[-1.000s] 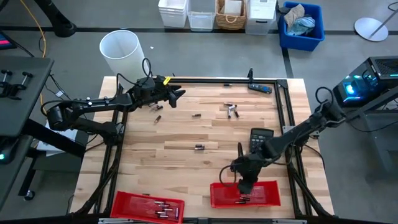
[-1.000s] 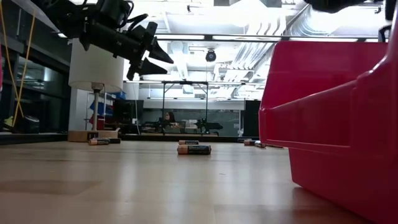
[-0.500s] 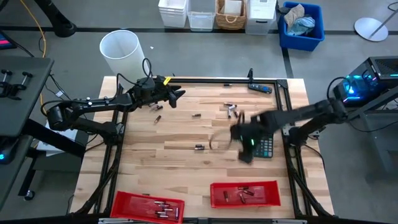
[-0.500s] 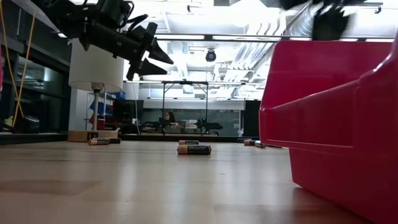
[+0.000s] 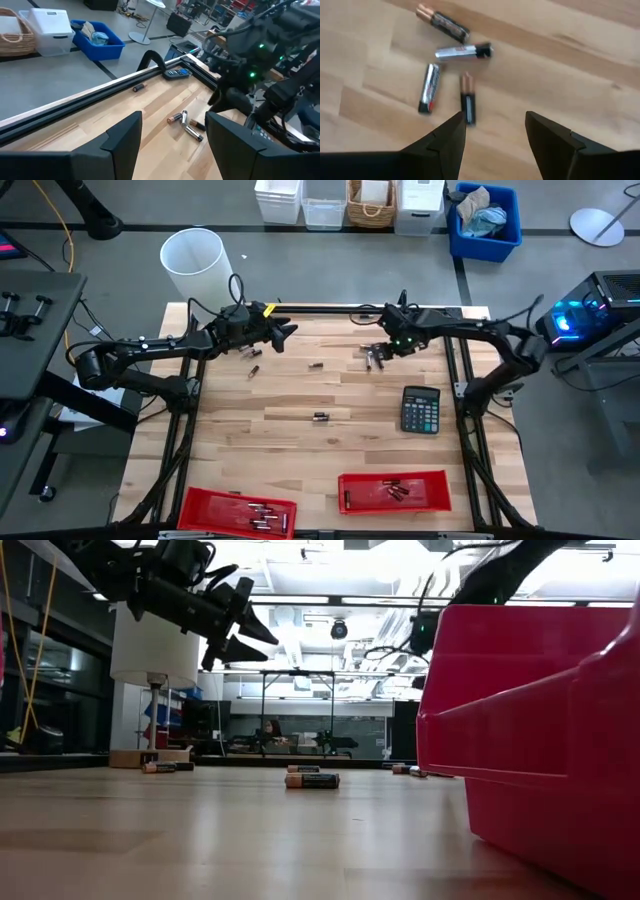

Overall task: Sort batteries
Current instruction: Put the black-brown battery into the right red bin

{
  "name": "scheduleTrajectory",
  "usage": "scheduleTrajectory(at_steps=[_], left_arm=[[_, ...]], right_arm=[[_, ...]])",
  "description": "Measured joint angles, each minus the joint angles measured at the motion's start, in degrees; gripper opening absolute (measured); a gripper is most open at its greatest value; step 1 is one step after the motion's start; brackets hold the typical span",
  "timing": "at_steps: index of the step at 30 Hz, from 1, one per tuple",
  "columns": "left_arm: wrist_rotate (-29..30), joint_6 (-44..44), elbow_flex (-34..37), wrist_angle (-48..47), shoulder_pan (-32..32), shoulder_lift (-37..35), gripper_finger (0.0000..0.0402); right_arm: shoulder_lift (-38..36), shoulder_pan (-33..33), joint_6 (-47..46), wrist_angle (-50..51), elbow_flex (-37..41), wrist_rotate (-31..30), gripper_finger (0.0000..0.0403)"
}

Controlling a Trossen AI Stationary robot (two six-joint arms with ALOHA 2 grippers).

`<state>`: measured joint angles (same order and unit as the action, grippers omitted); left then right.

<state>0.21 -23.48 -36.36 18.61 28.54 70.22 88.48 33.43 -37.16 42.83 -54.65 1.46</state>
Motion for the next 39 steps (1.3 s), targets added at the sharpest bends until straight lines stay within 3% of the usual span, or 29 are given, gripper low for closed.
scheduleTrajectory(at_steps=[15, 18, 20, 22, 23, 30, 36, 39], left_arm=[[1.9, -2.0, 0.0, -1.4, 0.0, 0.0, 0.0211], [1.9, -2.0, 0.0, -2.1, 0.0, 0.0, 0.0211], [1.9, -2.0, 0.0, -2.5, 0.0, 0.0, 0.0211], [1.9, -2.0, 0.0, -2.9, 0.0, 0.0, 0.0211], [1.9, -2.0, 0.0, -3.1, 0.0, 0.0, 0.0211], [1.9, -1.9, 0.0, -4.4, 0.0, 0.0, 0.0211], [1.9, -1.9, 0.0, -4.3, 0.0, 0.0, 0.0211], [1.9, -1.9, 0.0, -4.3, 0.0, 0.0, 0.0211]], right_arm=[[16.1, -2.2, 7.2, -2.6, -4.5, -0.5, 0.0198], [16.8, -2.4, 10.1, -0.8, -4.6, -0.8, 0.0168], [16.6, -2.6, 12.1, 0.9, -4.6, -1.8, 0.0114], [15.4, -2.9, 14.6, 2.3, -4.5, -2.0, 0.0045], [14.4, -3.2, 15.8, 3.4, -4.4, -1.6, 0.0031], [1.5, -9.2, 19.2, 14.6, -3.5, 1.0, 0.0031], [-13.7, -22.2, 13.1, 14.0, -3.5, 20.3, 0.0031], [-17.7, -32.5, 3.7, 7.9, -3.5, 24.4, 0.0031]])
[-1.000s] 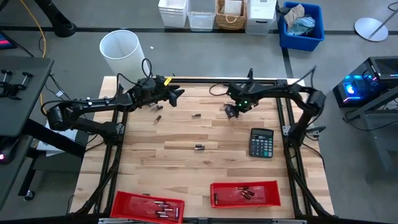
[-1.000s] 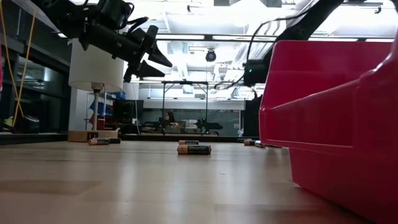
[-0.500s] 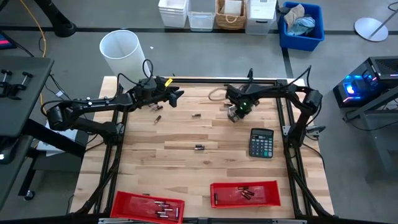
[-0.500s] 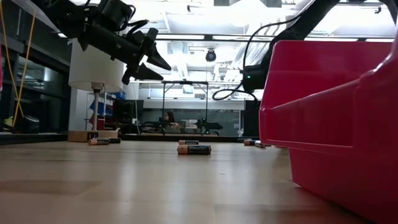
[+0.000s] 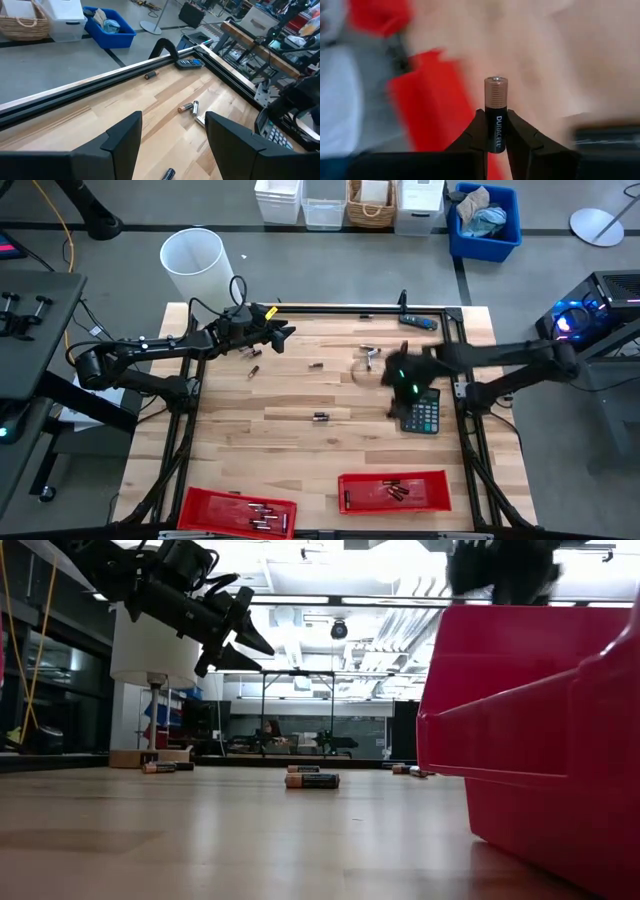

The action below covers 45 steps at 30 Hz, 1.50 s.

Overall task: Sort batteries
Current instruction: Put the black-brown battery into the right red bin

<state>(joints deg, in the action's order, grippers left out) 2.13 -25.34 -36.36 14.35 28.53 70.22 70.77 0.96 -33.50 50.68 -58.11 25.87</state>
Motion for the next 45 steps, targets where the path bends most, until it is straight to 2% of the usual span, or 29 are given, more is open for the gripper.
scheduleTrajectory(at_steps=[3, 6, 11, 13, 16, 19, 22, 24, 26, 29, 31, 32, 35, 39, 42, 45], left_arm=[[0.0, 0.0, 0.0, 0.0, 0.0, 0.0, 0.0211], [0.0, 0.0, 0.0, 0.1, 0.0, 0.0, 0.0211], [0.0, 0.0, 0.0, 0.1, 0.0, 0.0, 0.0211], [0.0, 0.0, 0.0, 0.1, 0.0, 0.0, 0.0211], [0.0, 0.0, 0.0, 0.1, 0.0, 0.0, 0.0211], [0.0, 0.0, 0.0, 0.1, 0.0, 0.0, 0.0211], [0.0, 0.0, 0.0, 0.1, 0.0, 0.0, 0.0211], [0.0, 0.0, 0.0, 0.0, 0.0, 0.0, 0.0211], [0.0, 0.0, 0.0, 0.0, 0.0, 0.0, 0.0211], [0.0, 0.0, 0.0, 0.0, 0.0, 0.0, 0.0211], [0.0, 0.0, 0.0, 0.0, 0.0, 0.0, 0.0211], [0.0, 0.0, 0.0, 0.0, 0.0, 0.0, 0.0211], [0.0, 0.0, 0.0, 0.0, 0.0, 0.0, 0.0211], [0.0, -0.1, 0.0, 0.0, 0.0, 0.0, 0.0211], [0.0, -0.1, 0.0, 0.0, 0.0, 0.0, 0.0211], [0.0, -0.1, 0.0, 0.0, 0.0, 0.0, 0.0211]], right_arm=[[-0.5, -10.7, -9.3, -7.4, 0.0, 0.3, 0.0031], [2.3, -19.5, -15.6, -16.4, 0.0, 0.2, 0.0031], [9.4, -28.2, -24.1, -22.8, 0.0, 0.2, 0.0034], [12.0, -29.9, -26.3, -23.3, 0.0, 0.7, 0.0059], [15.0, -31.0, -30.8, -23.4, 0.0, 2.6, 0.0120], [15.9, -30.5, -28.9, -23.4, 0.0, 8.3, 0.0179], [14.9, -28.7, -25.3, -20.1, -1.1, 12.1, 0.0214], [12.8, -26.1, -20.3, -13.8, -3.2, 11.1, 0.0222], [10.2, -22.2, -13.7, -4.5, -5.8, 6.1, 0.0223], [6.9, -14.1, -4.8, 7.7, -8.3, -6.9, 0.0222], [5.6, -6.6, -0.7, 11.1, -8.7, -15.2, 0.0221], [5.5, -2.1, 1.0, 11.5, -8.6, -17.0, 0.0221], [7.0, 11.6, 6.8, 7.8, -7.4, -18.1, 0.0221], [14.4, 27.2, 7.8, 0.3, -6.9, -18.3, 0.0221], [21.6, 35.1, 4.0, -4.7, -6.8, -14.7, 0.0221], [27.9, 39.1, 0.1, -6.8, -6.8, -9.3, 0.0222]])
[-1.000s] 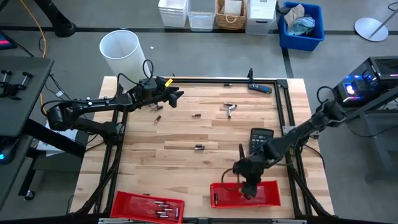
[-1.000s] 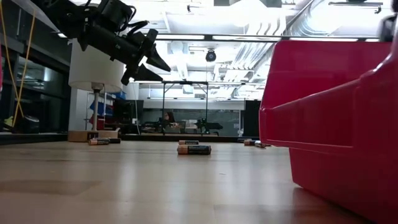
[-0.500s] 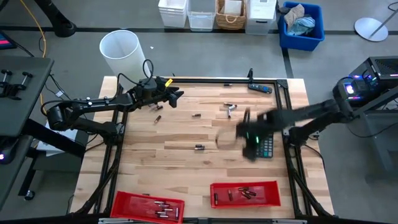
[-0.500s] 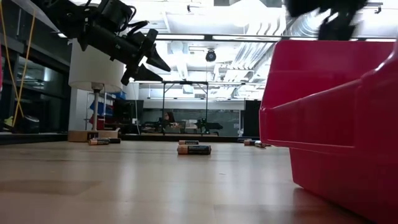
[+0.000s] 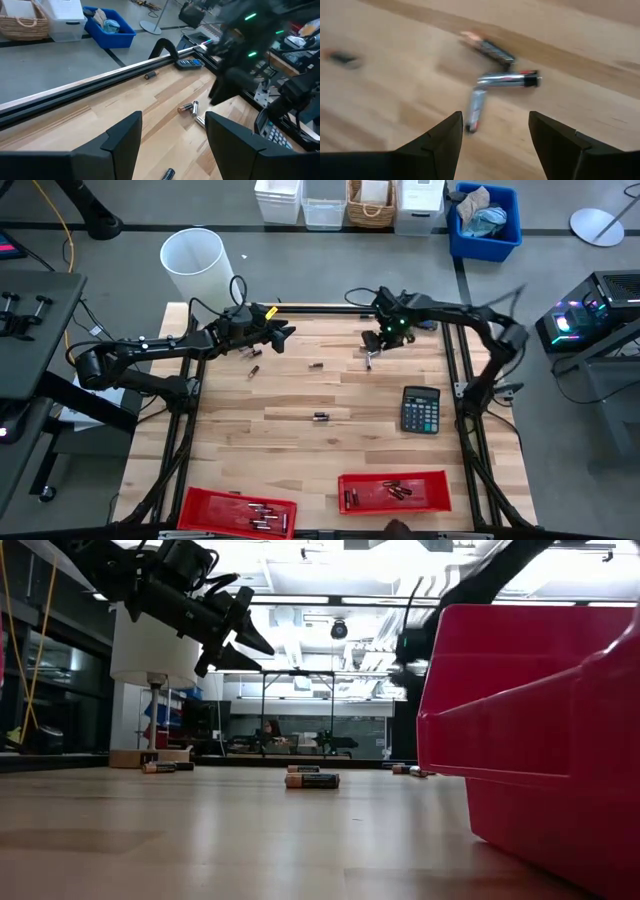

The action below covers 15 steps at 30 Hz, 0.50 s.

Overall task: Sort batteries
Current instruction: Put the black-brown battery into the right red bin

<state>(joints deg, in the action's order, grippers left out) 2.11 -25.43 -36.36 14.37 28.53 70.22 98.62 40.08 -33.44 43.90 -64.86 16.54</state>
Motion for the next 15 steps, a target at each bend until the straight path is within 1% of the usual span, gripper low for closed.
scheduleTrajectory(at_steps=[3, 5, 7, 8, 10, 13, 15], left_arm=[[0.0, 0.1, 0.0, 0.0, -0.2, 0.0, 0.0211], [0.0, 0.7, 0.0, -0.2, -0.2, 0.0, 0.0211], [0.1, 1.1, -0.3, -0.9, -0.6, 0.9, 0.0211], [0.1, 1.1, -1.4, -3.3, -0.9, 1.9, 0.0211], [-0.2, 3.4, -5.7, -13.6, -1.9, 6.0, 0.0211], [-1.8, 10.9, -15.2, -27.9, -3.4, 15.5, 0.0211], [-2.5, 14.7, -22.2, -33.7, -4.1, 22.1, 0.0211]], right_arm=[[3.5, 0.8, 0.6, 0.4, 0.0, 0.5, 0.0222], [3.8, 0.3, 1.0, 0.7, 0.0, -0.1, 0.0222], [3.7, -0.2, 1.0, 0.5, 0.0, -2.0, 0.0222], [3.3, -0.2, 0.9, 0.4, 0.0, -2.9, 0.0222], [1.9, 0.1, 0.9, -0.2, 0.0, -4.1, 0.0222], [-0.8, 0.7, 0.9, -0.4, 0.0, -4.1, 0.0222], [-3.1, 1.0, 0.9, -0.2, 0.0, -4.0, 0.0222]])
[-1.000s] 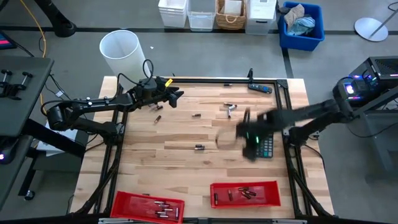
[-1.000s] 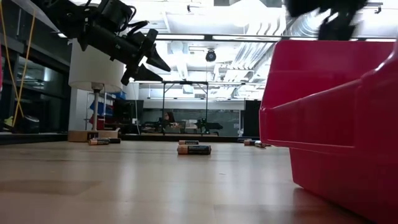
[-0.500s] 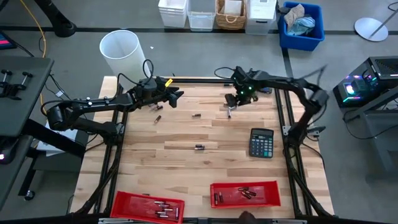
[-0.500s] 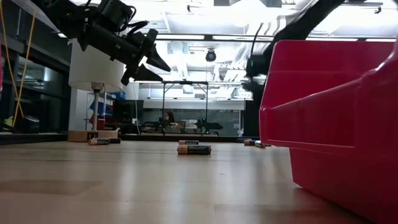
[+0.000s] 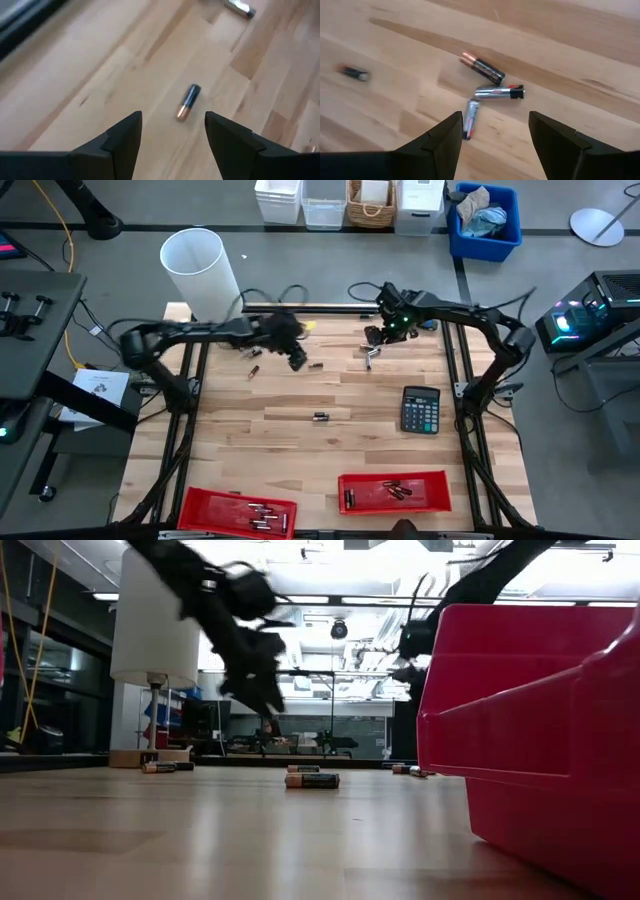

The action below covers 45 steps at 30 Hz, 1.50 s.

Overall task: Sort batteries
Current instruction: Put the black-brown battery into the right red bin

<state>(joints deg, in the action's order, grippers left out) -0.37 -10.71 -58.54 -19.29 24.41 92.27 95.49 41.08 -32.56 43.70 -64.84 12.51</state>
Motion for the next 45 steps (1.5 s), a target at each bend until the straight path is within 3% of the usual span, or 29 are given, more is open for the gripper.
scheduleTrajectory(at_steps=[5, 6, 9, 12, 22, 27, 30, 37, 42, 45], left_arm=[[-1.9, 1.7, -14.0, -10.7, -0.3, 13.5, 0.0211], [-0.1, 2.9, -16.2, -13.1, -0.6, 15.4, 0.0211], [2.9, 5.5, -21.5, -17.5, -0.9, 19.1, 0.0211], [1.7, 7.6, -24.3, -19.2, -0.9, 20.7, 0.0211], [8.1, 11.7, -30.4, -18.6, -1.9, 20.0, 0.0211], [1.0, 17.5, -30.4, -19.0, -7.1, 17.7, 0.0211], [-0.1, 20.8, -26.9, -19.2, -10.0, 19.5, 0.0211], [0.7, 10.7, -27.0, -20.4, -9.0, 27.0, 0.0211], [7.9, 11.6, -29.5, -21.9, -8.0, 27.6, 0.0211], [7.7, 14.4, -30.2, -23.2, -6.7, 27.6, 0.0211]], right_arm=[[-5.8, 0.2, -1.0, 0.8, 0.0, -0.1, 0.0222], [-6.9, 0.2, -1.1, 0.8, 0.0, -0.1, 0.0222], [-9.4, 0.1, -2.2, 0.8, 0.0, -0.2, 0.0222], [-11.0, 0.1, -2.5, 0.7, 0.0, -0.4, 0.0222], [-12.4, 0.1, -1.6, 0.3, 0.0, -0.5, 0.0222], [-12.4, 0.1, -0.2, 0.4, 0.0, -0.6, 0.0222], [-12.4, 0.1, 0.4, 0.9, 0.0, -0.6, 0.0222], [-12.4, 0.1, 0.1, 0.9, 0.0, -0.6, 0.0222], [-12.4, 0.1, 0.0, 0.9, 0.0, -0.6, 0.0222], [-12.4, 0.1, 0.0, 0.9, 0.0, -0.6, 0.0222]])
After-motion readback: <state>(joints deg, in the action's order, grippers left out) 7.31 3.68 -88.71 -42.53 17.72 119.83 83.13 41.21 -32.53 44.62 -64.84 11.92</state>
